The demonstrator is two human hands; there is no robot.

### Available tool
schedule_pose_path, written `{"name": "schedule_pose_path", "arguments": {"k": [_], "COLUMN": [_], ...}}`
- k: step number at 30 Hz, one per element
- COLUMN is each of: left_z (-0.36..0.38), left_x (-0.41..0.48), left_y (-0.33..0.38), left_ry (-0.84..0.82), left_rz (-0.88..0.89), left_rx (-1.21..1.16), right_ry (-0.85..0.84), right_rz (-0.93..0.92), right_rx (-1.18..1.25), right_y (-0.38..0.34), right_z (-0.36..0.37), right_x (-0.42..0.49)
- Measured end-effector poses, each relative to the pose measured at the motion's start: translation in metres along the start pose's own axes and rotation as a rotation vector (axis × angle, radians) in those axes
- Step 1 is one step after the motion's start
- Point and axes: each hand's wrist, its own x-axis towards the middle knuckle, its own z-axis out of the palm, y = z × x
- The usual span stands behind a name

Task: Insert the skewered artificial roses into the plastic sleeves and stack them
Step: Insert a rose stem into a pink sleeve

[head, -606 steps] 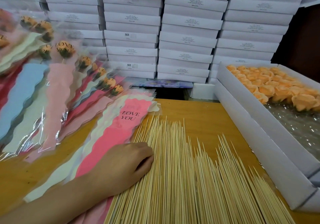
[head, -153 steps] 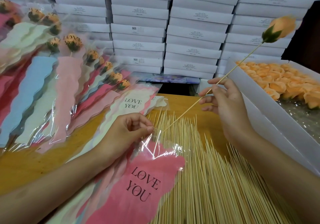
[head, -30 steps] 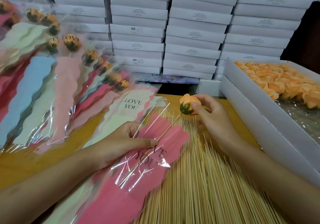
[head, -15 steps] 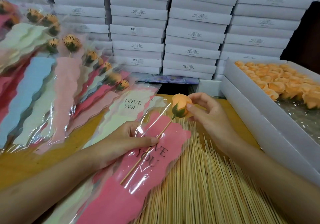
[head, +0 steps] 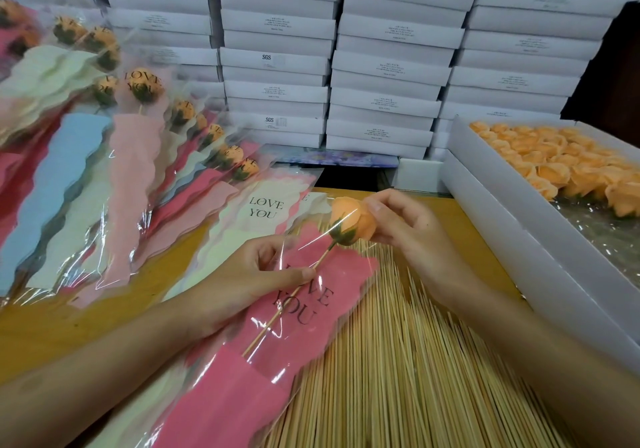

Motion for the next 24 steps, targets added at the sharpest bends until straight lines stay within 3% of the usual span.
{"name": "schedule_pose_path", "arguments": {"k": [8,24], "left_z": [-0.0013,0.0040], "left_x": [0.0017,0.0033], "left_y": [-0.0022,0.0031], "left_ry": [0.006,0.077], "left_rz": [0.024,-0.056], "left_rx": [0.017,-0.143], "right_ry": [-0.143,-0.184], "right_rz": [-0.015,0.041], "right_rx": [-0.035,-0.040], "right_y": [0.0005,-0.0026], "right_z": [0.0050,0.0073], "right_x": [-0.0046,-0.0049]}}
